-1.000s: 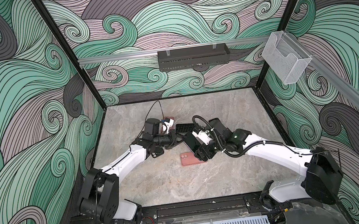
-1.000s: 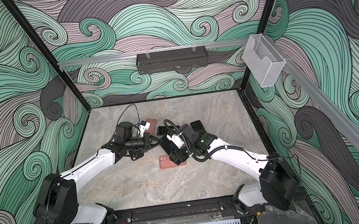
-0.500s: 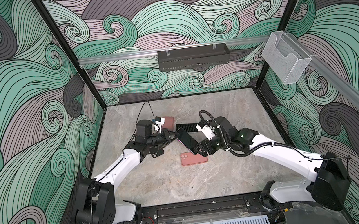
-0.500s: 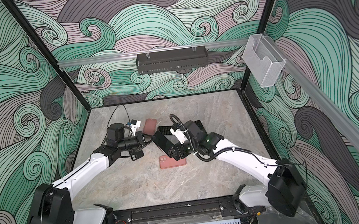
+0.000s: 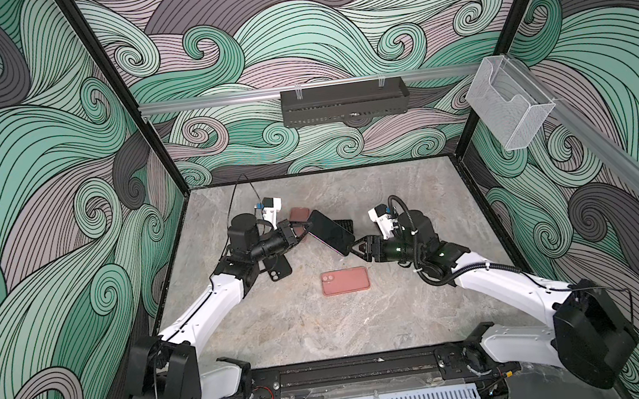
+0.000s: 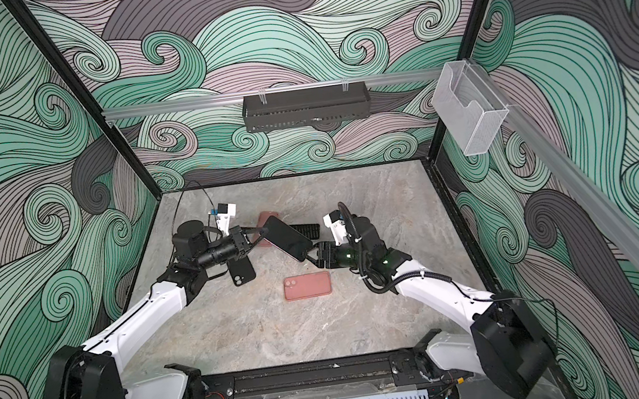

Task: Put the phone into the phone case

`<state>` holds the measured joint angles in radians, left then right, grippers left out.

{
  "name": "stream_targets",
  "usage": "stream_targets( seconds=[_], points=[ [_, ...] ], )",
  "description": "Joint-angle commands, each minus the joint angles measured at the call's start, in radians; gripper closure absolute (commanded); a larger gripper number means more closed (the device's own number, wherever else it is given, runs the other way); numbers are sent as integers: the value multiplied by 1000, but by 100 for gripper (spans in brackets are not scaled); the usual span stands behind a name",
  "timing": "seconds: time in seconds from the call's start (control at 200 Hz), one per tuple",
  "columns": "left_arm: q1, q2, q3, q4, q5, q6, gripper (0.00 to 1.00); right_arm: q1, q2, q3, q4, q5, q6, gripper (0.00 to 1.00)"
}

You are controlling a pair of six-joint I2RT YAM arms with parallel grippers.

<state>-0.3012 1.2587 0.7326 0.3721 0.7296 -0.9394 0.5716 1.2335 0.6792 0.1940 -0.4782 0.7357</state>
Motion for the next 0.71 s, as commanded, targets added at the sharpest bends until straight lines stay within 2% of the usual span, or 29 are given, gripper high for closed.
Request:
stream_targets(
  seconds=[0.0,0.28,0.701],
  points=[
    [10,-15,1,196,20,-65,100,-11,-12,-19,231,-24,129,36],
    [17,-15,-8,317,21,-122,100,-40,31,-65,449,-81,234,38],
    [22,52,-21,503,22,-245,100,-56,94,-76,692,-123,346,51]
  ],
)
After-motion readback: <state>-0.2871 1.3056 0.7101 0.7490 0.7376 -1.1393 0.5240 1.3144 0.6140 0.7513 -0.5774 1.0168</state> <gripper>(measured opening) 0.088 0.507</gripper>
